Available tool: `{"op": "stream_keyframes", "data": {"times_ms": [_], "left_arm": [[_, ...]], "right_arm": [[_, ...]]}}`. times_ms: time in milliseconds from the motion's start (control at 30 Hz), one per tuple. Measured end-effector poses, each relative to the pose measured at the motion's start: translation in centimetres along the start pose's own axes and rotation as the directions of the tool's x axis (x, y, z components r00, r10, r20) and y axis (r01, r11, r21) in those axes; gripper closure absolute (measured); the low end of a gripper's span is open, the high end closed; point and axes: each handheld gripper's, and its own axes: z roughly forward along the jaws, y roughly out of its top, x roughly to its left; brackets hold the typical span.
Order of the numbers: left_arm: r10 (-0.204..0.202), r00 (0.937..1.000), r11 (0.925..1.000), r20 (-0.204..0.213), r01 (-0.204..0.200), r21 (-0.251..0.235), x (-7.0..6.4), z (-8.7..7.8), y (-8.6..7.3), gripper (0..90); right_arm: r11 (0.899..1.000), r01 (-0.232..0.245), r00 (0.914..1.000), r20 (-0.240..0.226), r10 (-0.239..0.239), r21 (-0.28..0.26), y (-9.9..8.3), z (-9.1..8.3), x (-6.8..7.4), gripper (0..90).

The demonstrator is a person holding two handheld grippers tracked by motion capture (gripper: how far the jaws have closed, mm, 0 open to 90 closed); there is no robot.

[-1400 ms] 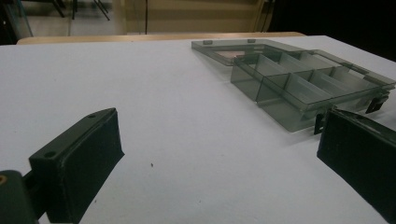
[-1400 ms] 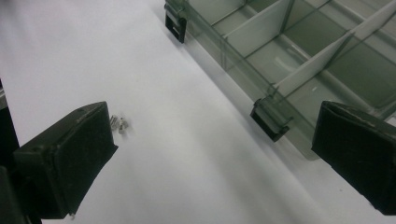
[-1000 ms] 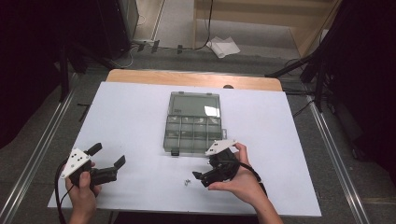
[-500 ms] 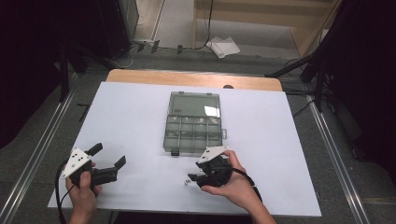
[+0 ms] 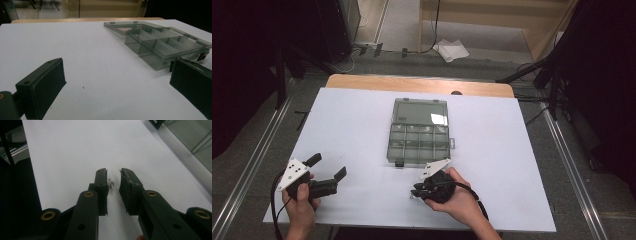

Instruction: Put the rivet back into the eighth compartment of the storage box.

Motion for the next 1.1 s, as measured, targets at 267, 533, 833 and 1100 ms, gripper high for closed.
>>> {"op": "stream_keyframes", "data": {"times_ms": [267,533,833,1100], "left_arm": [[0.001,1.0,1.0,0.001,-0.001,-0.005,0.0,0.0,0.0,0.0],[0.002,1.0,1.0,-0.001,-0.002,-0.001,0.0,0.0,0.0,0.0],[0.0,1.0,1.0,0.0,0.0,-0.006,0.0,-0.1,0.0,0.0],[0.0,1.0,1.0,0.002,0.0,-0.002,-0.1,0.0,0.0,0.0]], "right_arm": [[1.0,0.002,0.9997,-0.024,-0.002,0.001,-0.2,0.6,-0.2,80.6],[1.0,0.013,0.9995,-0.029,-0.012,0.008,-0.2,1.2,-0.3,85.6],[1.0,0.008,0.9983,-0.057,-0.009,-0.01,-0.2,1.1,-0.4,87.8],[1.0,0.005,0.9987,-0.051,-0.005,-0.016,0.0,0.6,-0.4,87.9]]}}
